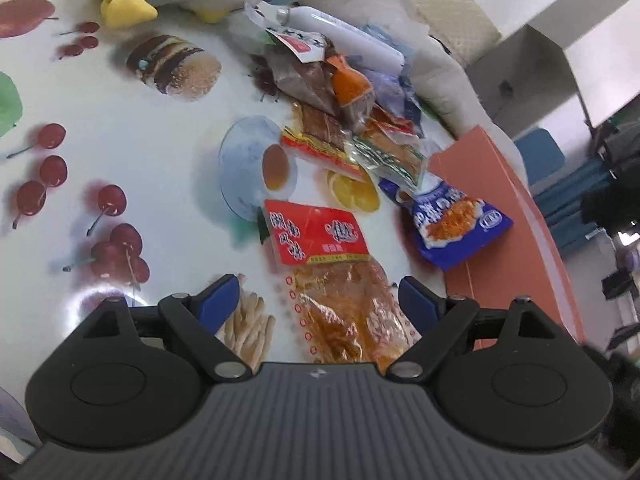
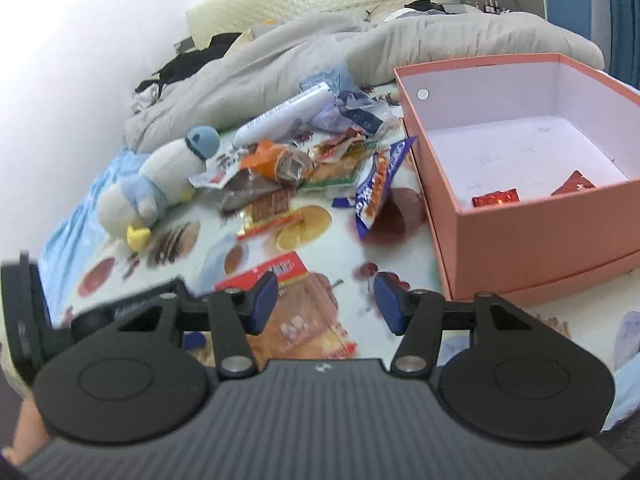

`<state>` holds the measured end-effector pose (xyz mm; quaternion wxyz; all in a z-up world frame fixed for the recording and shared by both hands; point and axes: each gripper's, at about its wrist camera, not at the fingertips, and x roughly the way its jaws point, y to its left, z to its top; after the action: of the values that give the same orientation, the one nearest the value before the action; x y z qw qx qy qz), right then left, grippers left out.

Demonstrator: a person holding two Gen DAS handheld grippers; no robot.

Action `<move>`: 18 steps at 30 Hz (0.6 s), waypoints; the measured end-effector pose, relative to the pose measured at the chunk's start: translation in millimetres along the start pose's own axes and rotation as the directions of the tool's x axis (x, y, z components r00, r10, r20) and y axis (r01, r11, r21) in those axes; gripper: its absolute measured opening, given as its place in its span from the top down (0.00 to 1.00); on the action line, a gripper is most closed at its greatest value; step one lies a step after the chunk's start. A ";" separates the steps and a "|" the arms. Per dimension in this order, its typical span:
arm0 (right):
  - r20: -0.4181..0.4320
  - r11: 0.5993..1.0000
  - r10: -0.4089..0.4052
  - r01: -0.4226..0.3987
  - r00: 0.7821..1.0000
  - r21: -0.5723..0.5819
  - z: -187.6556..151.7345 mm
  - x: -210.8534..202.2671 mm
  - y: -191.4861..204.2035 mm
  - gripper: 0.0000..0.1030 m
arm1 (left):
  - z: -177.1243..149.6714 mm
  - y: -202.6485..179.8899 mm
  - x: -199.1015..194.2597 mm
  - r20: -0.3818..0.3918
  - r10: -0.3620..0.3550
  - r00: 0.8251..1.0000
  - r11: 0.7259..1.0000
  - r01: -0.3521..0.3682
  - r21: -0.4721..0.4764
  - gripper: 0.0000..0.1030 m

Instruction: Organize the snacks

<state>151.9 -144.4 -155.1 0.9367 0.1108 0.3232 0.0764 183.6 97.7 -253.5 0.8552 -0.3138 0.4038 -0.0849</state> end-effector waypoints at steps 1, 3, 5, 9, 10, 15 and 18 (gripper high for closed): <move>0.001 1.000 -0.005 0.005 1.000 0.000 0.9 3.8 1.6 0.45 | -1.1 -1.3 -0.9 -0.004 -0.002 1.000 1.000 0.002 0.019 0.13; -0.002 1.000 -0.009 0.009 1.000 0.007 4.9 14.0 5.1 0.45 | -4.7 -5.3 -1.1 -0.005 0.010 1.000 0.998 -0.010 0.067 0.13; -0.011 1.000 -0.022 0.022 1.000 -0.004 8.7 24.0 9.1 0.45 | -8.2 -9.5 0.3 -0.002 0.029 1.000 0.994 -0.029 0.109 0.14; -0.031 0.997 -0.080 0.080 0.996 0.000 15.4 49.1 11.9 0.45 | -9.9 -11.9 2.6 0.003 0.045 0.999 0.991 -0.045 0.127 0.14; -0.040 0.995 -0.096 0.097 0.995 0.009 16.3 54.9 10.7 0.46 | -9.9 -11.5 2.8 0.003 0.044 0.999 0.991 -0.044 0.127 0.14; -0.056 0.988 -0.152 0.152 0.987 0.007 15.7 81.2 8.9 0.50 | -8.6 -6.7 1.0 0.007 0.030 1.000 0.994 -0.031 0.102 0.16; -0.065 0.981 -0.192 0.193 0.979 0.016 13.4 92.5 6.6 0.50 | -7.7 -2.7 -2.4 0.014 0.031 0.999 0.997 -0.032 0.073 0.20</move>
<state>231.9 -120.3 -197.6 0.9276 0.0869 0.3629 -0.0147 176.5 92.9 -254.0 0.8698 -0.2765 0.3998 -0.0841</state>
